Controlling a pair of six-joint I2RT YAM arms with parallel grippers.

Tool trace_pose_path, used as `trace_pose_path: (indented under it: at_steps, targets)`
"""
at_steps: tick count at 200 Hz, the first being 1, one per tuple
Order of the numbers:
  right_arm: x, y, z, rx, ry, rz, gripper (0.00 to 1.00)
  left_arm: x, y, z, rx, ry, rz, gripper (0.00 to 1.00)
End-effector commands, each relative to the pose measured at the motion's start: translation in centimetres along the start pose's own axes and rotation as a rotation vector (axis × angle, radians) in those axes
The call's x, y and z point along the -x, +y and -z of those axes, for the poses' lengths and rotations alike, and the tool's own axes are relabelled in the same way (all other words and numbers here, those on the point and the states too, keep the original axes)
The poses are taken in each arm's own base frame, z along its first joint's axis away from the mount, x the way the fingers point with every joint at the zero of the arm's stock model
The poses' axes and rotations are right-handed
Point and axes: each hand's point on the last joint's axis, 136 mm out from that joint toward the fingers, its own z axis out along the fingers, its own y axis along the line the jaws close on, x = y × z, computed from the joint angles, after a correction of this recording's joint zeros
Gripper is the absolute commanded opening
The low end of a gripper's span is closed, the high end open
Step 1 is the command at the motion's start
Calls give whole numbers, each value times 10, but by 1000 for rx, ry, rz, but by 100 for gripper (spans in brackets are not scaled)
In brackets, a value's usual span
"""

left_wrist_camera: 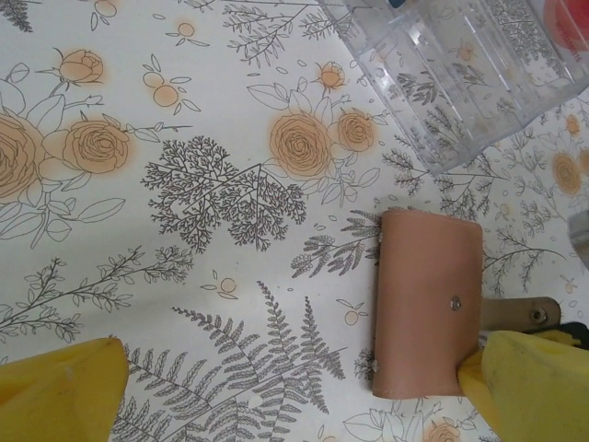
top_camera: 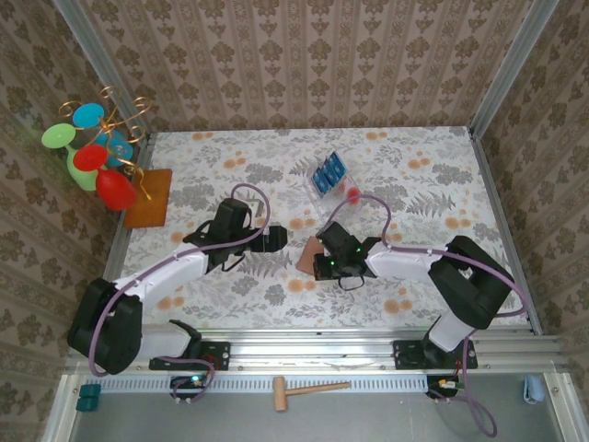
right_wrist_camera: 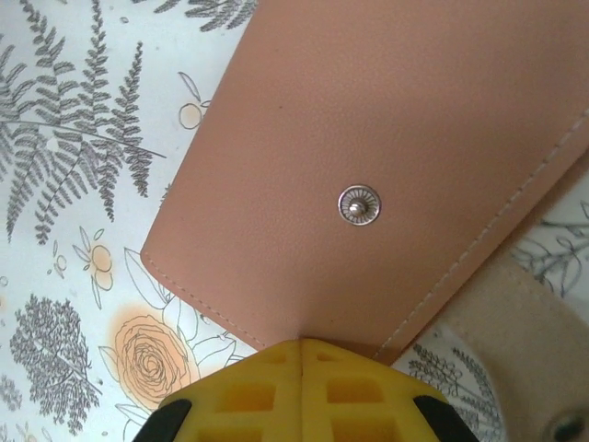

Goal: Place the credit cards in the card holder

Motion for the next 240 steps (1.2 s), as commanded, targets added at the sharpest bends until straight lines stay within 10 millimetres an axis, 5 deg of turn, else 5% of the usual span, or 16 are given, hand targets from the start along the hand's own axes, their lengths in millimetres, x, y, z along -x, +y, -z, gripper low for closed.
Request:
trace_pose_path:
  at_steps: [1,46,97,169,240]
  targets:
    - [-3,-7,-10,28,59,118,3,3,-4,8,3,-14,-19,100]
    - [-13,-8,-9,50,120,208,2,10,-3,-3,71,49,-102,100]
    - [-25,-19,-9,30,130,184,2,18,-6,-37,87,119,-175,100]
    - [-21,-16,-13,39,123,152,2,-26,-19,-35,47,132,-255,100]
    - [-22,-17,-15,42,125,136,2,-51,-13,-59,86,201,-277,100]
